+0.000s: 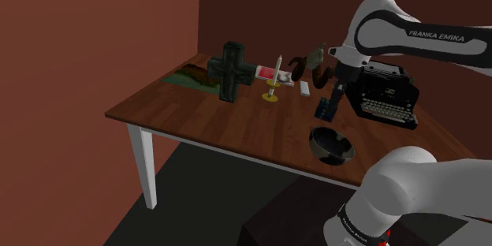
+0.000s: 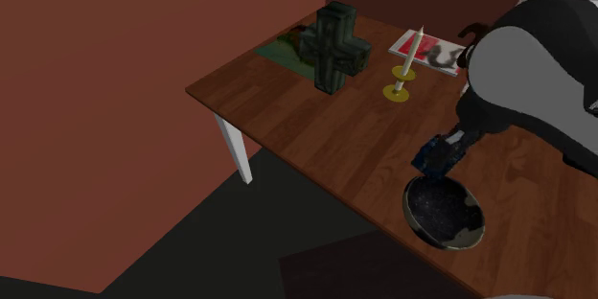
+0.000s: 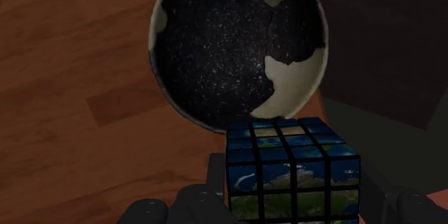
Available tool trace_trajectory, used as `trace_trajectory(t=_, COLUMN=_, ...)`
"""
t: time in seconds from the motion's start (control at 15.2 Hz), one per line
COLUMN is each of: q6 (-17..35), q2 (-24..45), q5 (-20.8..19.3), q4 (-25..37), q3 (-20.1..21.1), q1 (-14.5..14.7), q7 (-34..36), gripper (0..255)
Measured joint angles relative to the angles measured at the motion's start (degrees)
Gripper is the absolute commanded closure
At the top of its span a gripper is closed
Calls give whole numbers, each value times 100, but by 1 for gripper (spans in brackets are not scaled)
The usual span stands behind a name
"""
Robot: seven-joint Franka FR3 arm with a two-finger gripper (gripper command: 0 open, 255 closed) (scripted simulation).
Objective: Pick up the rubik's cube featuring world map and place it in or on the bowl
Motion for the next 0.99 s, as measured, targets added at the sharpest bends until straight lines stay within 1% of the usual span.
trace_trajectory(t=0.26, q6=-399, q2=-657, q5=-370, q4=-230, q3=-345, q1=-311, q7=-433, gripper=255)
trace_trajectory(t=0.4, q6=-506, q2=-815, q5=-503, q4=-269, q3=-470, q1=-410, q7=-583, gripper=255)
trace_trajectory(t=0.66, q6=-323, q2=-925, q5=-609, q4=-565, q3=-569, q1=-478, q7=-628, gripper=255)
trace_trajectory(t=0.99, q6=36, q2=-957, q5=-727, q4=-957, q3=-687, q1=-534, q7=-633, gripper=255)
